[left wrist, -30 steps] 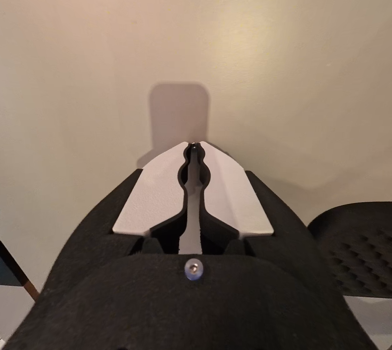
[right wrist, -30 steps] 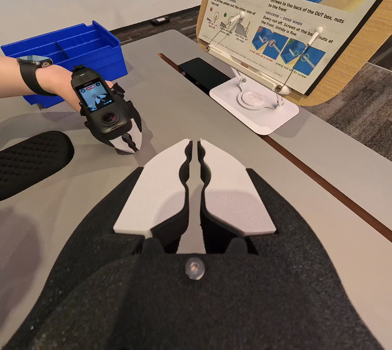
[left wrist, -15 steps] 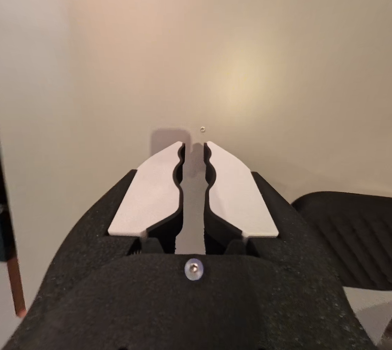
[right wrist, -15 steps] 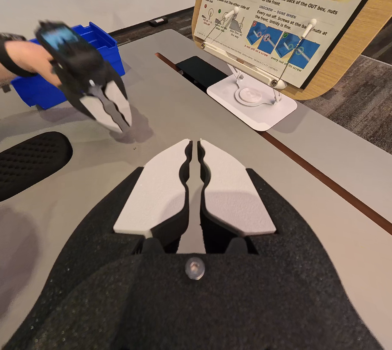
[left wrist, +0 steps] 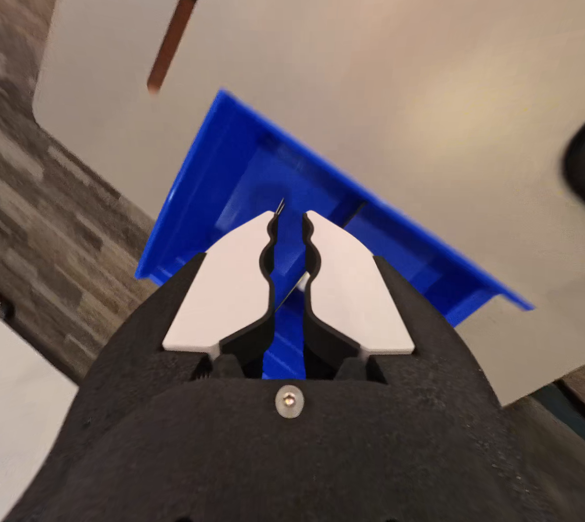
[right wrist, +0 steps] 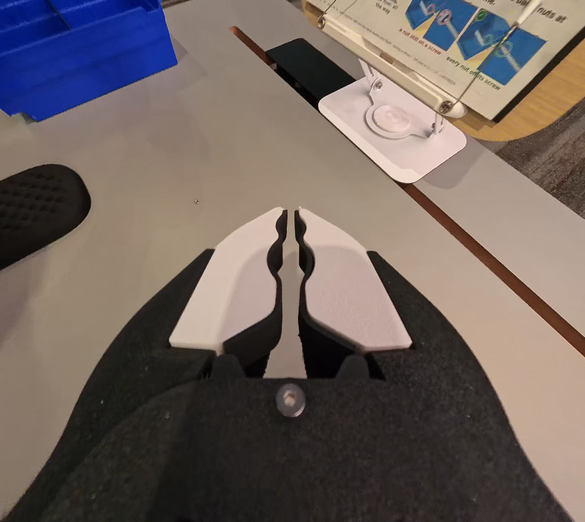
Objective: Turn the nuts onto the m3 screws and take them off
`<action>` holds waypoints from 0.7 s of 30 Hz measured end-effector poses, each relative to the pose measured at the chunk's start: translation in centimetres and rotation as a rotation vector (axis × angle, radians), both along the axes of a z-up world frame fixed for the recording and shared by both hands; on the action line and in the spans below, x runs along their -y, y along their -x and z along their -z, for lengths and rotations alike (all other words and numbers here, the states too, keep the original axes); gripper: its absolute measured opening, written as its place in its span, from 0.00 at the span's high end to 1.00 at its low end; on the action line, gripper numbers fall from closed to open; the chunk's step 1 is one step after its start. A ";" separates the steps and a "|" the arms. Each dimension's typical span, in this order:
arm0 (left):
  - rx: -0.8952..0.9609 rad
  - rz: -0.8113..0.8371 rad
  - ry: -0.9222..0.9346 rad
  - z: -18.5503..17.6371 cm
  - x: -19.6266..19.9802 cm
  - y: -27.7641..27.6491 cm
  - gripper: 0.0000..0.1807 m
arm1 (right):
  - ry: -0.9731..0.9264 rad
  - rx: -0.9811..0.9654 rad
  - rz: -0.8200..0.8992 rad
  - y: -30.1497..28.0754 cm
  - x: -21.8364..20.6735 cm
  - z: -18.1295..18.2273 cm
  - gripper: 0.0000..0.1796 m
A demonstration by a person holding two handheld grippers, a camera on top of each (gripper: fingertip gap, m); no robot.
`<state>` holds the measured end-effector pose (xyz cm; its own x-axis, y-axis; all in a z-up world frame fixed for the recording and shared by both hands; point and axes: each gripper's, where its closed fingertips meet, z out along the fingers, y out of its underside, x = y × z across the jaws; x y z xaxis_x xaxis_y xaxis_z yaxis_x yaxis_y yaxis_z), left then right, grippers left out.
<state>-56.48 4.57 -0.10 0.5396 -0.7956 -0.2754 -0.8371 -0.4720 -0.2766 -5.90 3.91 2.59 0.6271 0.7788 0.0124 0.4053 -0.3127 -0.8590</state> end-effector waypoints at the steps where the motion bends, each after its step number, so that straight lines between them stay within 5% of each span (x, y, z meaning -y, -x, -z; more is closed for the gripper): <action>1: -0.016 -0.004 0.004 1.0 -0.1 1.4 0.92 | 0.008 0.014 0.000 0.2 -0.1 0.3 0.98; 11: -0.006 0.052 0.159 8.8 -1.9 4.6 0.94 | 0.071 0.056 0.041 0.0 -1.5 2.8 0.98; 21: -0.039 0.062 0.135 11.4 -2.8 4.4 0.95 | 0.106 0.072 0.059 -0.5 -2.0 4.0 0.98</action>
<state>-60.89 7.41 -11.55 0.4792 -0.8583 -0.1836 -0.8746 -0.4496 -0.1812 -5.44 5.92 -1.36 0.6726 0.7398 -0.0209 0.4430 -0.4251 -0.7893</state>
